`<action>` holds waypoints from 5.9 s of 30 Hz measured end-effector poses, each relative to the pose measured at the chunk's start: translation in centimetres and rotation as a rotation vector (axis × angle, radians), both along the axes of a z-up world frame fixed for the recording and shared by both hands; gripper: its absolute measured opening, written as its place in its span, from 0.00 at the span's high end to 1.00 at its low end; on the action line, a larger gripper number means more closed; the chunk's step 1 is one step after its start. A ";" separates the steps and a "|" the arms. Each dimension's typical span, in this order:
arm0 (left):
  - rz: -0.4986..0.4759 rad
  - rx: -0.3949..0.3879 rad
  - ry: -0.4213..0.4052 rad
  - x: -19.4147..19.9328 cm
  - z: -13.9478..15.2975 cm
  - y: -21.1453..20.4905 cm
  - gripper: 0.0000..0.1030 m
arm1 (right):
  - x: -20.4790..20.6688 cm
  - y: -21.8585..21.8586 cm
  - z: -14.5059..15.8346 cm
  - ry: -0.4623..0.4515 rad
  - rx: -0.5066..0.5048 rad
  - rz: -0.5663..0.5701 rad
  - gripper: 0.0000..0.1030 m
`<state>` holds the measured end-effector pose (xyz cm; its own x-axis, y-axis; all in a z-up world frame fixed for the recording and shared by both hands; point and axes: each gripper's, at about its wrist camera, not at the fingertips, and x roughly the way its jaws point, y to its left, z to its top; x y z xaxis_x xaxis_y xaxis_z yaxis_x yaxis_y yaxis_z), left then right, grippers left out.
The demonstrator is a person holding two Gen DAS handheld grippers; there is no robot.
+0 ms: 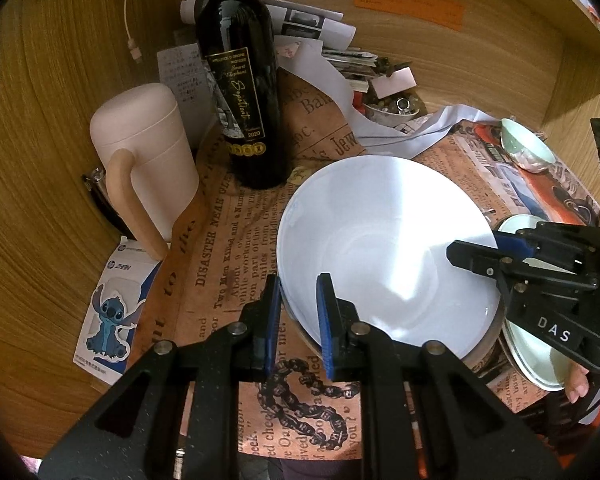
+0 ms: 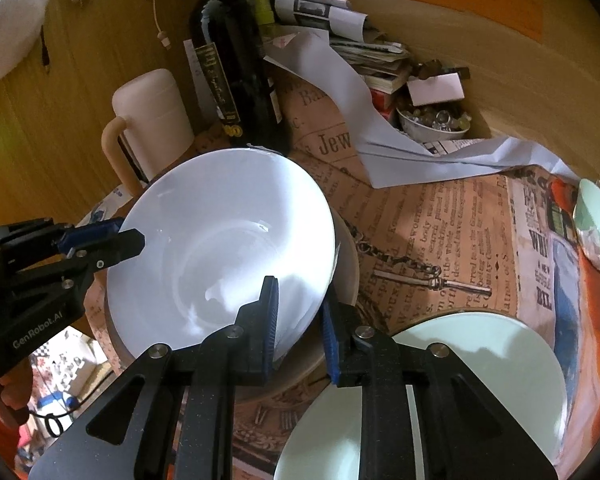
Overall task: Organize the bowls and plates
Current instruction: 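Lower the white bowl into the grey-pink bowl and open both grippers, then move both grippers to the small mint green bowl and close on its rim, then lift the mint green bowl with both grippers and carry it over the stack, then lower the mint green bowl into the white bowl and open both grippers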
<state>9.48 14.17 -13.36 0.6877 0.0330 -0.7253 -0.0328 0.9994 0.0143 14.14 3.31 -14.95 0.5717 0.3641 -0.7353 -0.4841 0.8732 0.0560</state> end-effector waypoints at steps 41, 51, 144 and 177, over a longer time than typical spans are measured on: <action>-0.107 -0.054 -0.245 4.8 9.5 -8.0 0.16 | 1.7 -14.7 9.7 -0.359 0.105 -0.279 0.18; -0.167 -0.074 -0.164 10.7 9.3 -12.4 0.16 | 6.2 -22.9 8.9 -0.332 0.075 -0.494 0.18; -0.368 -0.060 0.086 19.6 4.7 -20.9 0.86 | 7.5 -23.4 7.4 -0.164 0.100 -0.374 0.84; -0.239 -0.111 -0.040 7.6 6.4 -10.5 0.87 | 0.0 -13.4 8.5 -0.218 0.142 -0.220 0.84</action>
<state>17.08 3.66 -6.92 0.6943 -0.2119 -0.6878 0.2059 0.9742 -0.0924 14.15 -10.09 -6.42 0.7862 0.3048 -0.5376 -0.2991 0.9489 0.1004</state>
